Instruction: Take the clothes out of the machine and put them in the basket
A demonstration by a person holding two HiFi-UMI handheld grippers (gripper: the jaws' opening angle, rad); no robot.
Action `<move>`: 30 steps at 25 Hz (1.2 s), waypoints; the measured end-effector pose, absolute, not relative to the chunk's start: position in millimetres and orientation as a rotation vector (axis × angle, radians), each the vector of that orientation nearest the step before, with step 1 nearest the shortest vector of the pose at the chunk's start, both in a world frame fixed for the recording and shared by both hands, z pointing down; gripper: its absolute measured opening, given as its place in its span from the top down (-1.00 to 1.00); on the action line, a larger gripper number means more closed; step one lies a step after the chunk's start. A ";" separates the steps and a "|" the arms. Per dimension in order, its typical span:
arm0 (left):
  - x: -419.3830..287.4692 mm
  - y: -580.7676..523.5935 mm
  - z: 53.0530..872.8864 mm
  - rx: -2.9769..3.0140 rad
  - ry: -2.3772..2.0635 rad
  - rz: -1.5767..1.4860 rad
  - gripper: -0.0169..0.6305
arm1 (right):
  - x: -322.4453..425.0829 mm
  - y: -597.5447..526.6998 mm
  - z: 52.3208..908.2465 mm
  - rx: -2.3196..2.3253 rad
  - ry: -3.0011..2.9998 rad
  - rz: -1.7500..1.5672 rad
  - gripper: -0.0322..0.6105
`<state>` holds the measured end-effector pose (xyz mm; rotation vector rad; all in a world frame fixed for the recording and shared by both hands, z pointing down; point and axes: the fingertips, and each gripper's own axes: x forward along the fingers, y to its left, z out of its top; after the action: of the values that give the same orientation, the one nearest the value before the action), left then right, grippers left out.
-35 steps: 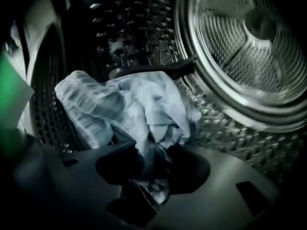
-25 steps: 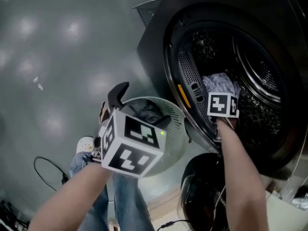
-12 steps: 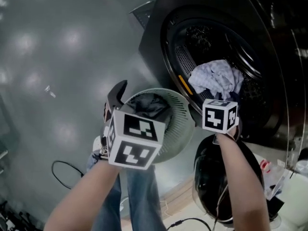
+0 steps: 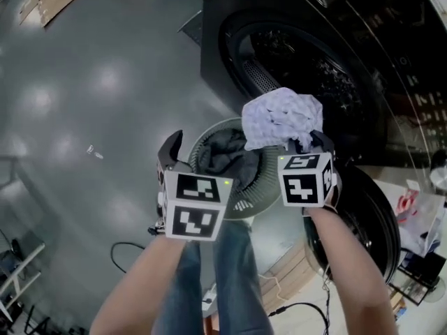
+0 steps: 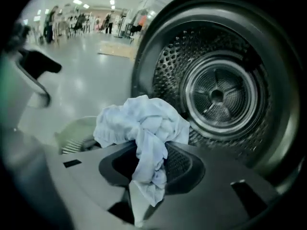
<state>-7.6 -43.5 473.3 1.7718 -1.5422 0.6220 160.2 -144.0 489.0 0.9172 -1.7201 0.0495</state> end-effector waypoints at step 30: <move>2.2 11.1 410.0 1.804 -1.460 0.731 -0.74 | 146.8 13.4 454.4 0.889 -1.854 0.824 -0.69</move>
<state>2.2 11.1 410.0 1.8039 -1.4603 0.7314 146.8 13.4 454.4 0.8886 -1.8544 0.8239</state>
